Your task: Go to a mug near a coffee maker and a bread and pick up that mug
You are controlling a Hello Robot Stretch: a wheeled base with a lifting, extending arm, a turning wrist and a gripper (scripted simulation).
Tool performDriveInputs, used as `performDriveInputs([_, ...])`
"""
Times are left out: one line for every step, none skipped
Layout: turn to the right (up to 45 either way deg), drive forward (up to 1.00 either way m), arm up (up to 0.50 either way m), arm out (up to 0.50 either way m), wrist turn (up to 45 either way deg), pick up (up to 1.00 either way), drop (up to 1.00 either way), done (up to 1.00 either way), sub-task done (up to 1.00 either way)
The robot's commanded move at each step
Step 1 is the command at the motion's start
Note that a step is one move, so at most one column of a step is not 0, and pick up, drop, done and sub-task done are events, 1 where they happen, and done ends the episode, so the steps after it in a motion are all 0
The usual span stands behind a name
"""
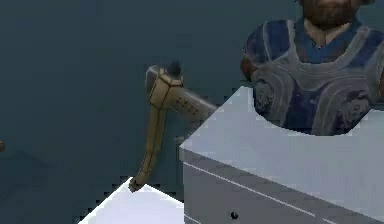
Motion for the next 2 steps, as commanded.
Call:
performDriveInputs([-45.0, 0.00, 0.00, 0.00, 0.0, 0.00, 0.00, 0.00, 0.00])
performDriveInputs([-45.0, 0.00, 0.00, 0.00, 0.0, 0.00, 0.00, 0.00, 0.00])
